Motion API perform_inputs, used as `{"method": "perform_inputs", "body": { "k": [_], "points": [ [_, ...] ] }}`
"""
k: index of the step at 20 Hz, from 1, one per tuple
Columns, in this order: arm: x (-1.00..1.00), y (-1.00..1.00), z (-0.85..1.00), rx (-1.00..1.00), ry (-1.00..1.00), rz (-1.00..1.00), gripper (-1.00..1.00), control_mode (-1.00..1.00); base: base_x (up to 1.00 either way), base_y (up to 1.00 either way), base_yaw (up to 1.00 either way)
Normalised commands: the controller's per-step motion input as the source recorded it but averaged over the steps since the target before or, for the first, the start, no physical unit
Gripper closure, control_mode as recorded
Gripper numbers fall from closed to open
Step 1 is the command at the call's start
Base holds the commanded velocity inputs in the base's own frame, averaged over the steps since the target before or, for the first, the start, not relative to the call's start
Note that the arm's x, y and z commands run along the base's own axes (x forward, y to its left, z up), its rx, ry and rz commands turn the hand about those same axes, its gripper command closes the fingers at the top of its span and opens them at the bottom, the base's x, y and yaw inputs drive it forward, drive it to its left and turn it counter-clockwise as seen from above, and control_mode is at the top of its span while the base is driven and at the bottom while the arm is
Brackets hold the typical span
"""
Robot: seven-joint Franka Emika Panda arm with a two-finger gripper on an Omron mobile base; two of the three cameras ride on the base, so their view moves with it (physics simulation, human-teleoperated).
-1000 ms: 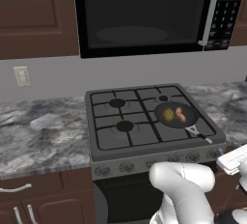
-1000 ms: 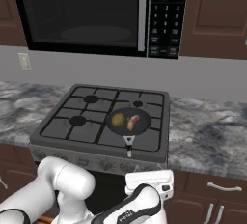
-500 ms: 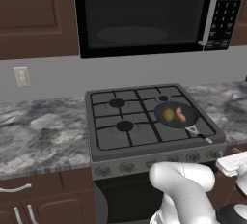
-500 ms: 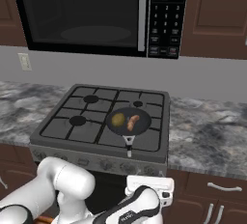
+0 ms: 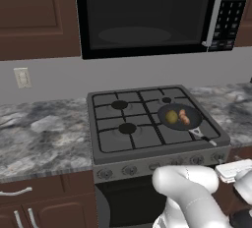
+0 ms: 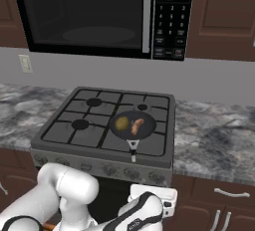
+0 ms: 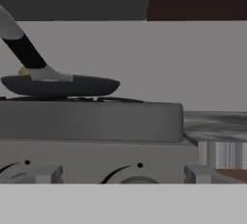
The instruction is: Put the potato and potato in the pan. Then turn on the front right burner and set the heat to medium.
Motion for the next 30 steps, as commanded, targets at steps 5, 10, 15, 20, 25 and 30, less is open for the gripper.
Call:
{"method": "perform_inputs", "body": {
  "k": [5, 10, 15, 20, 25, 30],
  "points": [
    [0.03, -0.24, -0.08, -0.04, 0.14, 0.0, -1.0, -1.0, 0.0, 0.0, 0.0],
    [0.0, -0.02, -0.04, 0.0, 0.07, 0.0, -1.0, -1.0, 0.0, 0.0, 0.0],
    [0.0, 0.05, -0.08, 0.0, 0.04, 0.0, -1.0, -1.0, 0.0, 0.0, 0.0],
    [0.0, 0.09, -0.07, 0.0, 0.02, 0.0, -1.0, -1.0, 0.0, 0.0, 0.0],
    [0.16, 0.0, -0.02, 0.0, 0.0, 0.0, -1.0, -1.0, 0.0, 0.0, 0.0],
    [0.13, 0.0, 0.0, 0.0, 0.01, 0.0, -1.0, -1.0, 0.0, 0.0, 0.0]
  ]
}}
